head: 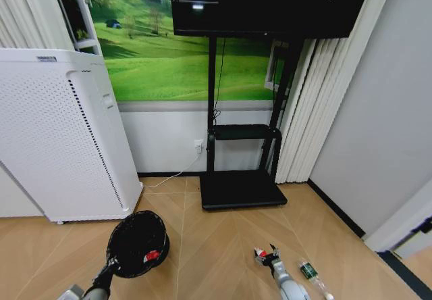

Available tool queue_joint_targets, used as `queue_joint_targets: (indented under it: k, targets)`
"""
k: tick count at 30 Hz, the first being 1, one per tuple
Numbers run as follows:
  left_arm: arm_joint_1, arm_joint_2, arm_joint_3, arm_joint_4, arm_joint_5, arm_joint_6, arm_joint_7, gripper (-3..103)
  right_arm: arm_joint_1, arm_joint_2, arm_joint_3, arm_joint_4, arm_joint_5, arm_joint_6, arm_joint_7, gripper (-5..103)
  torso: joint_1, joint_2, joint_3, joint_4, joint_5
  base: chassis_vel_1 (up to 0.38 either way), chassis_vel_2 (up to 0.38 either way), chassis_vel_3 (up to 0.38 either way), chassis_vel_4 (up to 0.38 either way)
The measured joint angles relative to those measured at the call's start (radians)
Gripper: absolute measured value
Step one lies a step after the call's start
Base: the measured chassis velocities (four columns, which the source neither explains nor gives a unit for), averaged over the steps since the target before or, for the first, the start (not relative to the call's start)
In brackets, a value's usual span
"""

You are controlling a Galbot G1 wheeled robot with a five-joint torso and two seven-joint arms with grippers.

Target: Pick up the trash bin and place the garbage on the floor into it.

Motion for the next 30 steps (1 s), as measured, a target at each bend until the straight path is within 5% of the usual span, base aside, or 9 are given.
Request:
queue_joint_targets:
  k: [13, 19, 21, 24, 28, 30]
  targets:
    - [-0.010, 0.012, 0.000, 0.005, -0.010, 0.000, -0.004, 3, 0.020, 0.019, 0.011, -0.080, -0.055, 0.029, 0.001, 90, 0.000, 0.000, 0.000, -0.0001, 0.0000, 0.000, 0.000, 0.000, 0.000]
    - [-0.012, 0.005, 0.005, 0.005, -0.009, 0.000, -0.007, 3, 0.026, 0.022, 0.014, -0.102, -0.072, 0.047, -0.011, 62, 0.000, 0.000, 0.000, 0.0000, 0.0000, 0.000, 0.000, 0.000, 0.000]
    - [-0.013, 0.005, 0.005, 0.005, -0.009, 0.000, -0.008, 3, 0.026, 0.022, 0.014, -0.102, -0.073, 0.047, -0.011, 62, 0.000, 0.000, 0.000, 0.0000, 0.0000, 0.000, 0.000, 0.000, 0.000]
    - [-0.018, 0.006, 0.005, 0.005, -0.010, -0.001, -0.011, 3, 0.024, 0.022, 0.015, -0.103, -0.080, 0.047, -0.011, 41, 0.000, 0.000, 0.000, 0.0000, 0.0000, 0.000, 0.000, 0.000, 0.000]
    - [-0.021, 0.007, 0.005, 0.006, -0.011, -0.001, -0.012, 3, 0.021, 0.022, 0.017, -0.101, -0.080, 0.048, -0.011, 41, 0.000, 0.000, 0.000, 0.0000, 0.0000, 0.000, 0.000, 0.000, 0.000]
    - [-0.024, 0.007, 0.008, 0.007, -0.011, -0.001, -0.013, 3, 0.017, 0.022, 0.020, -0.099, -0.080, 0.049, -0.011, 28, 0.000, 0.000, 0.000, 0.0000, 0.0000, 0.000, 0.000, 0.000, 0.000]
